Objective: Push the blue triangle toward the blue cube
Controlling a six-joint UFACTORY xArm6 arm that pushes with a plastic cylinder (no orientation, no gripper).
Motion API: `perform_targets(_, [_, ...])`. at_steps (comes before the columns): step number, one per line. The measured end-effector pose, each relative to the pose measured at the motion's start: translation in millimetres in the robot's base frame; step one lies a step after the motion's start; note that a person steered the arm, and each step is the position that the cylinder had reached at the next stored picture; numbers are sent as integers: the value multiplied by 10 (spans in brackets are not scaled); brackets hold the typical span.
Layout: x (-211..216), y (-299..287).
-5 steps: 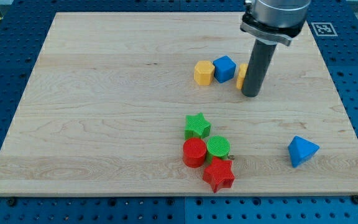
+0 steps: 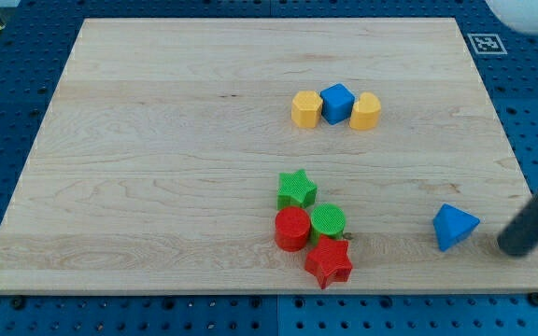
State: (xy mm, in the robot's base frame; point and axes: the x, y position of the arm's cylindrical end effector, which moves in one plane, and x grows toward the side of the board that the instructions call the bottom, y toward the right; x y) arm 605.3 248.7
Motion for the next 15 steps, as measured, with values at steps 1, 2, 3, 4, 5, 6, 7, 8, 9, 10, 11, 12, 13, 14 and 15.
perform_targets(1, [135, -227])
perform_targets(2, [117, -305])
perform_targets(3, [-30, -441])
perform_targets(4, [-182, -549])
perform_targets(5, [-347, -614])
perform_targets(6, [-493, -624])
perform_targets(7, [-661, -623])
perform_targets(8, [-859, -627])
perform_targets(9, [-1064, -674])
perform_targets(10, [-1290, -778])
perform_targets(11, [-1530, -914])
perform_targets(12, [-1788, -1054])
perform_targets(13, [-2020, -1208])
perform_targets(14, [-2229, -1345])
perform_targets(15, [-2325, -1437])
